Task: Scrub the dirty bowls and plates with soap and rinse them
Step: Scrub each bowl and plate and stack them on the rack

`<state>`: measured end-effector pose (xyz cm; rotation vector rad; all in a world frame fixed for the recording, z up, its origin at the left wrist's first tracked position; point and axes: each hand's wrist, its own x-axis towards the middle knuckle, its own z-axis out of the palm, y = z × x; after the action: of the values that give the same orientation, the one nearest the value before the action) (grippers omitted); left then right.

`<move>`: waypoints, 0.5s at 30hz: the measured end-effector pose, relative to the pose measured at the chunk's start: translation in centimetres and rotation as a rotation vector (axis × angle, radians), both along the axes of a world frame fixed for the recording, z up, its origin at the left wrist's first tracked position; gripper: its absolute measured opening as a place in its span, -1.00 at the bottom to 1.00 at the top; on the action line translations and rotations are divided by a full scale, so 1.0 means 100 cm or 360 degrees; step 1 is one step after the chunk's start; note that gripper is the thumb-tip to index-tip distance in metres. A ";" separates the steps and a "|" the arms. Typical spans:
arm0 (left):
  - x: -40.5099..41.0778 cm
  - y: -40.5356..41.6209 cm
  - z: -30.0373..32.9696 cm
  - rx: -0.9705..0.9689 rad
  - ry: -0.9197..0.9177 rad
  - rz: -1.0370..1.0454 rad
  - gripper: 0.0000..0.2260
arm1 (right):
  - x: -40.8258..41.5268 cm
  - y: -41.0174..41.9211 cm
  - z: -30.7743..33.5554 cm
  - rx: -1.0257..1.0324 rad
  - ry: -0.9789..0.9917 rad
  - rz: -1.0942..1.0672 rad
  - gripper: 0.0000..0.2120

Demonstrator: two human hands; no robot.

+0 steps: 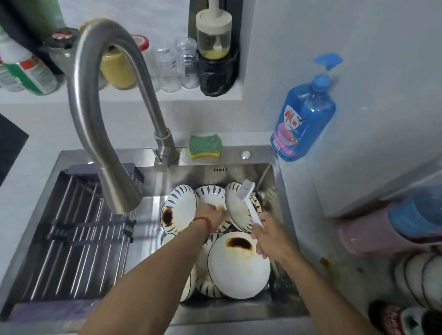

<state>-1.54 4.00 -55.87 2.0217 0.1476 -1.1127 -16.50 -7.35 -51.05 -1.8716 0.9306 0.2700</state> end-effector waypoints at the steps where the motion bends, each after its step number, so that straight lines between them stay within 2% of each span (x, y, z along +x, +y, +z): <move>1: 0.001 -0.010 -0.019 0.0023 0.0013 -0.0026 -0.80 | -0.002 -0.005 -0.003 -0.0032 0.0060 -0.0010 -0.90; 4: -0.002 -0.038 -0.036 0.0012 0.0036 -0.0025 -0.68 | -0.004 -0.011 -0.014 -0.0031 0.0161 -0.0043 -0.85; 7: 0.000 -0.054 -0.051 0.0193 -0.0113 -0.0094 -0.68 | -0.004 -0.013 -0.021 0.0034 0.0220 -0.0161 -0.75; 9: 0.001 -0.056 -0.060 0.0214 -0.0143 -0.0013 -0.66 | -0.005 -0.017 -0.019 0.0054 0.0235 -0.0210 -0.79; 11: 0.003 -0.052 -0.073 0.0129 -0.0040 0.0158 -0.67 | -0.007 -0.022 -0.018 0.0082 0.0257 -0.0209 -0.87; 15: -0.011 -0.023 -0.054 -0.0279 0.0167 0.0508 -0.67 | -0.011 -0.020 -0.017 0.0088 0.0477 0.0030 -0.84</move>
<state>-2.65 1.68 -61.23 1.7139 0.3978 -0.9910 -17.55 -9.38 -52.71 -1.8198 1.0943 0.5942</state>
